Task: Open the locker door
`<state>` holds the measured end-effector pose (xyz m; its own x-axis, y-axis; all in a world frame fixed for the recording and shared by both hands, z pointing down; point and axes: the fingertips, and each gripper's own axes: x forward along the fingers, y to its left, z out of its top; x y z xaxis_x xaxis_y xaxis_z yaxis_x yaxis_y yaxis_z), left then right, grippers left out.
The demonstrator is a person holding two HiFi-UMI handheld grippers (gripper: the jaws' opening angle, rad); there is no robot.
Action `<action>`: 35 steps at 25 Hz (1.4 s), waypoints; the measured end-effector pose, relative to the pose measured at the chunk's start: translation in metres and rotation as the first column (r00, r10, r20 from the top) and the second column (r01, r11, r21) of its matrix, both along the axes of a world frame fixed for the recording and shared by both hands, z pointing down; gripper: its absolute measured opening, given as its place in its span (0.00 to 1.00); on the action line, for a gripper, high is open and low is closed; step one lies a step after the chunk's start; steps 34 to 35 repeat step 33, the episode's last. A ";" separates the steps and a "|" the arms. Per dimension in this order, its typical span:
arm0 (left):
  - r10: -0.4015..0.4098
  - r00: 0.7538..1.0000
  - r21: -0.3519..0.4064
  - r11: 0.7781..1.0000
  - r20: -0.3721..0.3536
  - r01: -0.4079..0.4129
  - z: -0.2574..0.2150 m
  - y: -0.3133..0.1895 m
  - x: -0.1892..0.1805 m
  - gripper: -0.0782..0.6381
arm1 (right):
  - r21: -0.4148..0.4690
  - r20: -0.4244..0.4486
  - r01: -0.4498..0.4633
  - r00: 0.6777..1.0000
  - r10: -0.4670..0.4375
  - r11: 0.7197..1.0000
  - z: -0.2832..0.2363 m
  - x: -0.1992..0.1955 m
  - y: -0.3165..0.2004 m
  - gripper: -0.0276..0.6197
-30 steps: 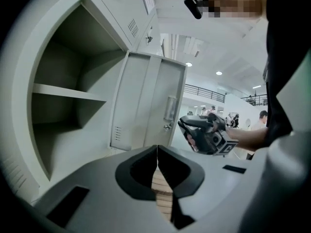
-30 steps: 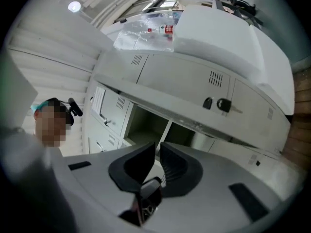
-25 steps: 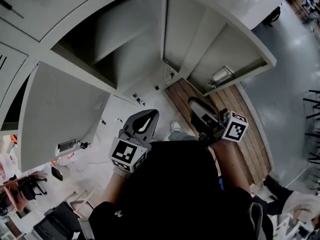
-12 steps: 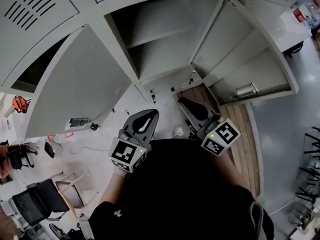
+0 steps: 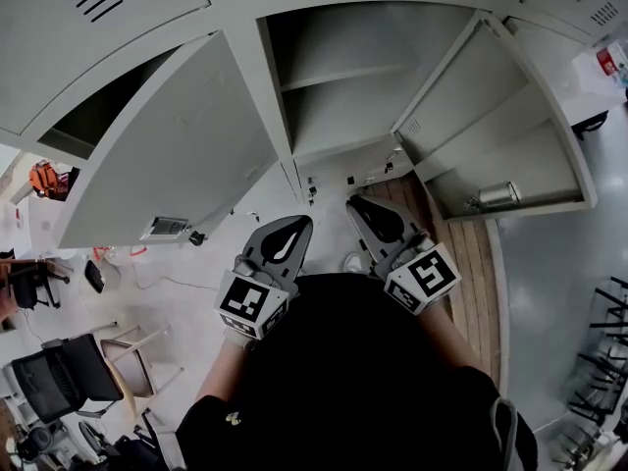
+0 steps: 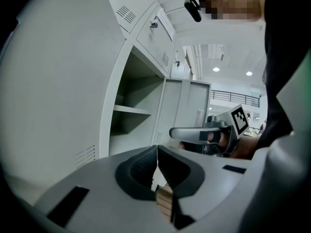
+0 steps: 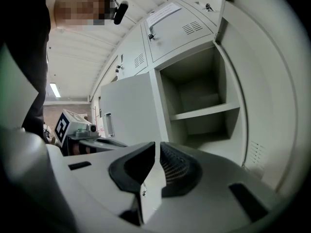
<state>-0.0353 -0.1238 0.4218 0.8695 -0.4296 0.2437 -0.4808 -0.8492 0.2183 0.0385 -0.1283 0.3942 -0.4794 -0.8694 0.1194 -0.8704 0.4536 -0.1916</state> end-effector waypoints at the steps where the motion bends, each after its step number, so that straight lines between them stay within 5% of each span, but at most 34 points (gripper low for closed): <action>1: -0.003 1.000 0.000 1.000 0.000 0.003 0.000 -0.001 -0.001 0.14 | -0.002 -0.001 0.001 1.000 -0.001 1.000 0.001 -0.001 0.000 0.12; 35: -0.003 1.000 -0.002 1.000 0.003 0.003 0.000 0.005 0.008 0.14 | -0.052 0.033 -0.035 0.999 0.036 0.998 0.012 0.011 0.007 0.12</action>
